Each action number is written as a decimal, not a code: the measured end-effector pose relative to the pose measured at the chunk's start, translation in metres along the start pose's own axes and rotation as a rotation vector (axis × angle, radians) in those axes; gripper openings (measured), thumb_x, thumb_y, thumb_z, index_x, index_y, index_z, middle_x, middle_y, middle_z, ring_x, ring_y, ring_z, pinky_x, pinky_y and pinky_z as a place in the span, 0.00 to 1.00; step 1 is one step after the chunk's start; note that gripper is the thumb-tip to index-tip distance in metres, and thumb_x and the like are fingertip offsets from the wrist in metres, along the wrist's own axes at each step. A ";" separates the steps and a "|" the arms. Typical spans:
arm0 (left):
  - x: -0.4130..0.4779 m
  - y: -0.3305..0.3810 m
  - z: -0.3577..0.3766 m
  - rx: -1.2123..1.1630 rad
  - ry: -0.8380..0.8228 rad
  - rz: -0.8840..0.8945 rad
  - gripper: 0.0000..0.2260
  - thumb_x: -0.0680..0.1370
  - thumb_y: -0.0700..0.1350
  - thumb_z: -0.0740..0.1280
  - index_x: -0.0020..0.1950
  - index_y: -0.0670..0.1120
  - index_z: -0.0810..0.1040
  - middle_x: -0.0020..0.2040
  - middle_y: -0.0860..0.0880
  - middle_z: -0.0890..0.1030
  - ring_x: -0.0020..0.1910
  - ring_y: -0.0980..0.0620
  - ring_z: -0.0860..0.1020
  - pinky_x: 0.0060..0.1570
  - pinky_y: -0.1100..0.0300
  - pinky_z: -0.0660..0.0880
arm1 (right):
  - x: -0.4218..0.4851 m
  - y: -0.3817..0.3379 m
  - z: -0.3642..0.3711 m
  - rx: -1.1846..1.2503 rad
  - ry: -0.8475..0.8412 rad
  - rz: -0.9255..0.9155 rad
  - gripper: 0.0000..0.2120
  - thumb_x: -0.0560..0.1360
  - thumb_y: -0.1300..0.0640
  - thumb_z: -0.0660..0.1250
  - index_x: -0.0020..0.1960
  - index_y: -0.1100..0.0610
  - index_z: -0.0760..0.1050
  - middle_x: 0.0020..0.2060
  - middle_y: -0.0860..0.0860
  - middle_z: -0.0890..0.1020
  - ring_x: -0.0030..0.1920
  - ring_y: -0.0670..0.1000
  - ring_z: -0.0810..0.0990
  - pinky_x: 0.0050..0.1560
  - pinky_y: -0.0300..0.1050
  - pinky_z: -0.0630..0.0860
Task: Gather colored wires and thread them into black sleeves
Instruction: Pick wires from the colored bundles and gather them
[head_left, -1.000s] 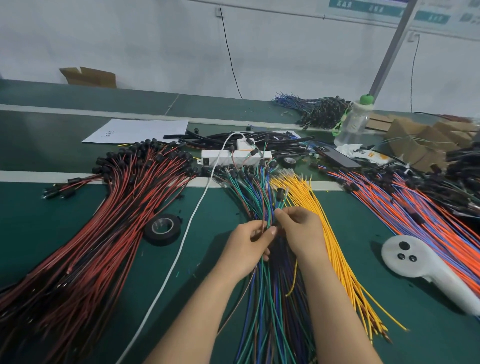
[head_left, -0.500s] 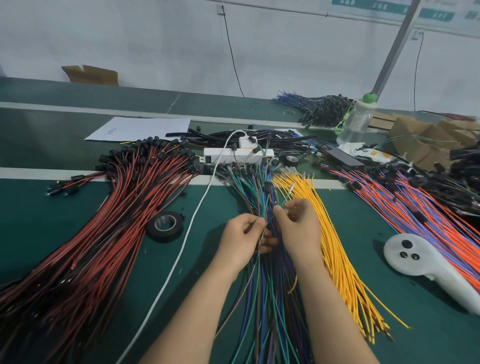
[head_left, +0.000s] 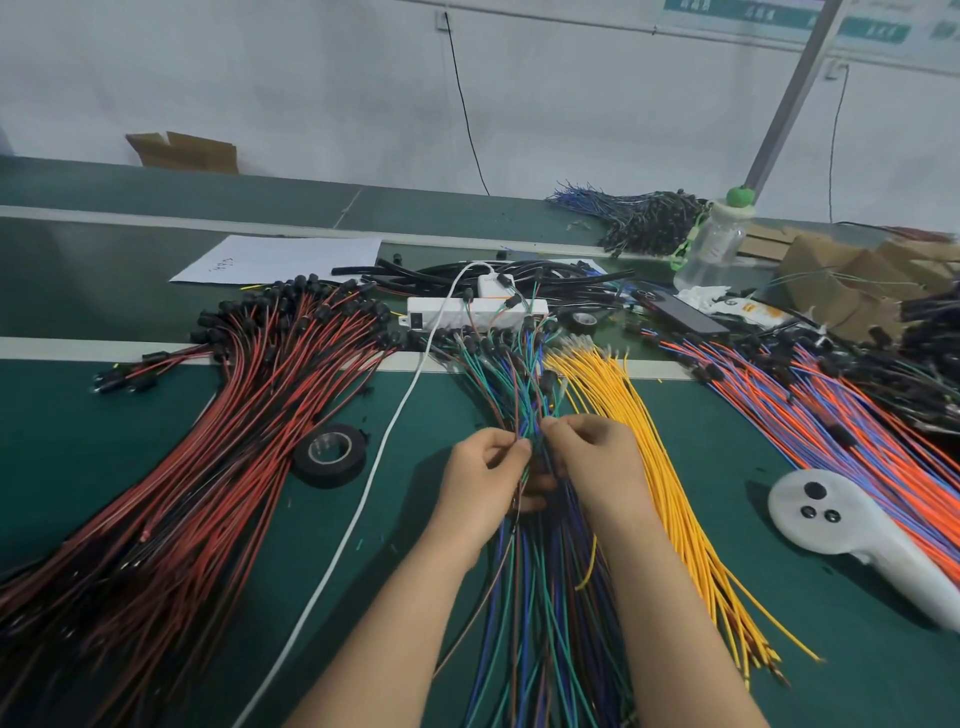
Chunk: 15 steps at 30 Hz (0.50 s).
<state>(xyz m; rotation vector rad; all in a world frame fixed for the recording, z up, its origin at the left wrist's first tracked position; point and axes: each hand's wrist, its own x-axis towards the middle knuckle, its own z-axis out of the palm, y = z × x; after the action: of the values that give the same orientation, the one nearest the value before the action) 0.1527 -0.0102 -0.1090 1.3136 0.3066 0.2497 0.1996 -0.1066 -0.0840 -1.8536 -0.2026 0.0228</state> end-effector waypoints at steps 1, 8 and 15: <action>0.001 0.001 -0.001 -0.040 0.005 -0.024 0.04 0.80 0.38 0.62 0.48 0.40 0.75 0.37 0.47 0.80 0.29 0.55 0.80 0.28 0.63 0.76 | -0.001 -0.001 0.000 0.073 -0.024 0.004 0.17 0.77 0.59 0.66 0.29 0.56 0.72 0.22 0.47 0.72 0.25 0.45 0.70 0.31 0.36 0.70; 0.004 0.003 -0.007 -0.075 0.011 -0.035 0.07 0.79 0.37 0.63 0.43 0.40 0.77 0.35 0.47 0.78 0.30 0.56 0.80 0.30 0.64 0.77 | -0.001 0.000 0.006 0.016 0.034 -0.063 0.13 0.78 0.58 0.64 0.35 0.57 0.73 0.28 0.51 0.75 0.31 0.54 0.76 0.37 0.47 0.74; 0.002 0.002 -0.007 -0.052 -0.004 -0.015 0.06 0.79 0.38 0.64 0.53 0.37 0.76 0.43 0.44 0.80 0.32 0.56 0.81 0.32 0.62 0.78 | 0.001 0.005 0.008 0.045 0.068 -0.019 0.06 0.77 0.62 0.64 0.42 0.55 0.71 0.32 0.54 0.79 0.30 0.54 0.79 0.35 0.49 0.78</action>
<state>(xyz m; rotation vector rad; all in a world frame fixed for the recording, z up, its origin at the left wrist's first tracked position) 0.1519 -0.0031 -0.1090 1.2598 0.3046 0.2405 0.2004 -0.1003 -0.0913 -1.8045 -0.1716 -0.0482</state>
